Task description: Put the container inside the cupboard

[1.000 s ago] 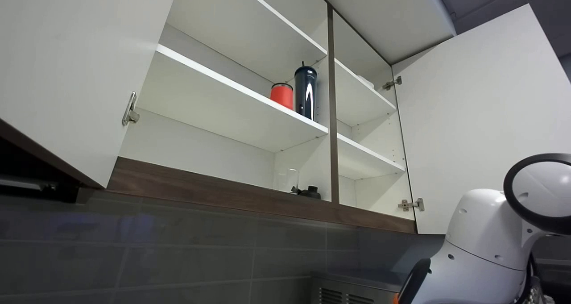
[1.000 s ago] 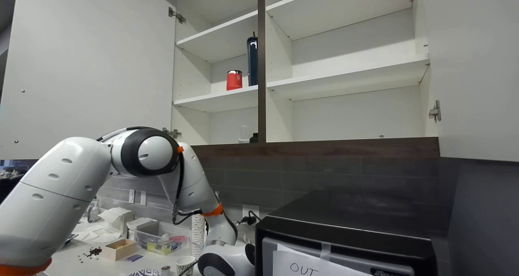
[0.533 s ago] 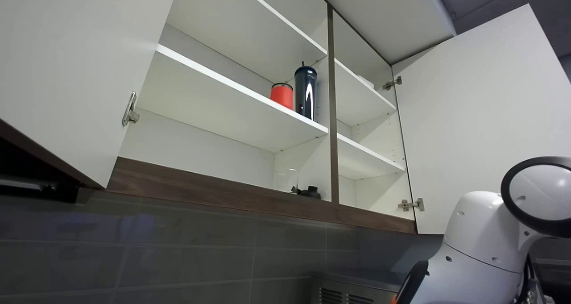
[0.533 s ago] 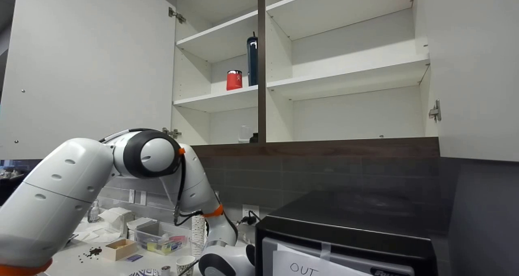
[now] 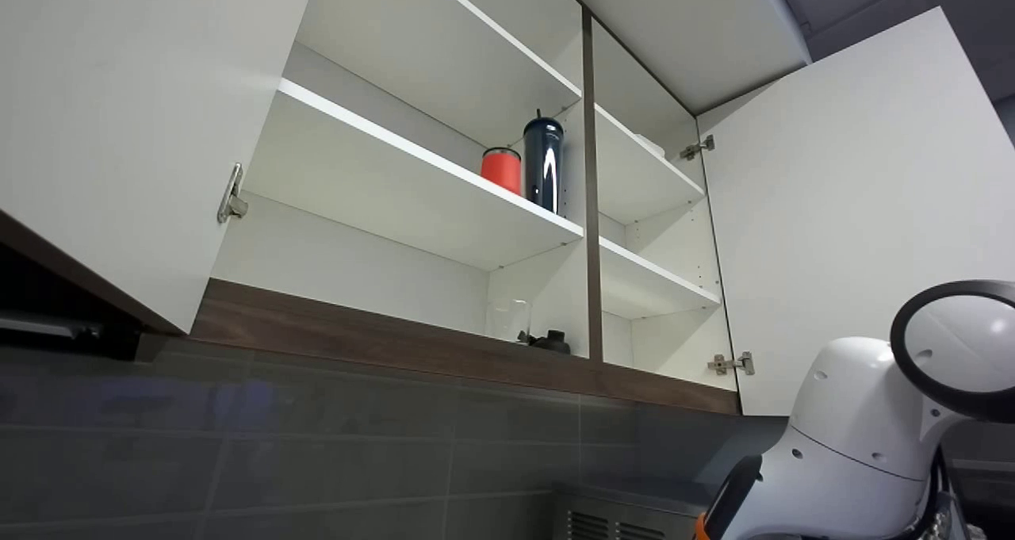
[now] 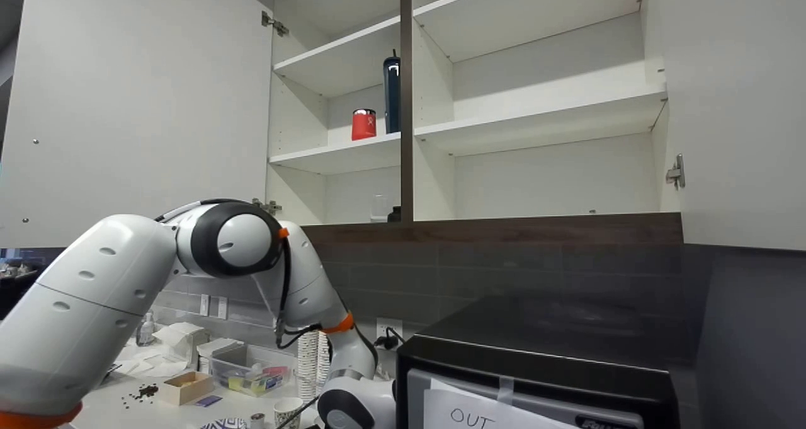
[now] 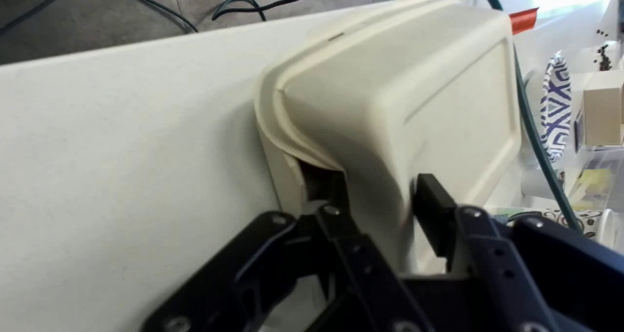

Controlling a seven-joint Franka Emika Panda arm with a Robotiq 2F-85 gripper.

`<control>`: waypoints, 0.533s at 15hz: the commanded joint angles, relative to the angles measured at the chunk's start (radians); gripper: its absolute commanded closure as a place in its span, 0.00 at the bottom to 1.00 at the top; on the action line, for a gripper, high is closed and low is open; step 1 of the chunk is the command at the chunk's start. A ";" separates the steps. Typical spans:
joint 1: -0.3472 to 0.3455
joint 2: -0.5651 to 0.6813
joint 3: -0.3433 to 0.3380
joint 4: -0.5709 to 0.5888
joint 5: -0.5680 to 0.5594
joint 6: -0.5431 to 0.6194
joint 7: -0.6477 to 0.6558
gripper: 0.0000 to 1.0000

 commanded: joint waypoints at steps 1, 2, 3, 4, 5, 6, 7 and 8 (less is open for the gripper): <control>-0.014 0.014 -0.011 0.023 -0.028 -0.074 0.012 0.86; -0.015 0.012 -0.015 0.024 -0.031 -0.086 0.014 0.89; -0.016 0.011 -0.017 0.025 -0.034 -0.098 0.013 0.95; -0.018 0.009 -0.020 0.025 -0.036 -0.110 0.012 1.00; -0.019 0.008 -0.022 0.026 -0.038 -0.123 0.012 1.00; -0.018 0.006 -0.025 0.025 -0.040 -0.129 0.014 0.96; -0.019 0.005 -0.028 0.025 -0.041 -0.133 0.016 0.97; -0.020 0.004 -0.030 0.025 -0.041 -0.138 0.016 0.99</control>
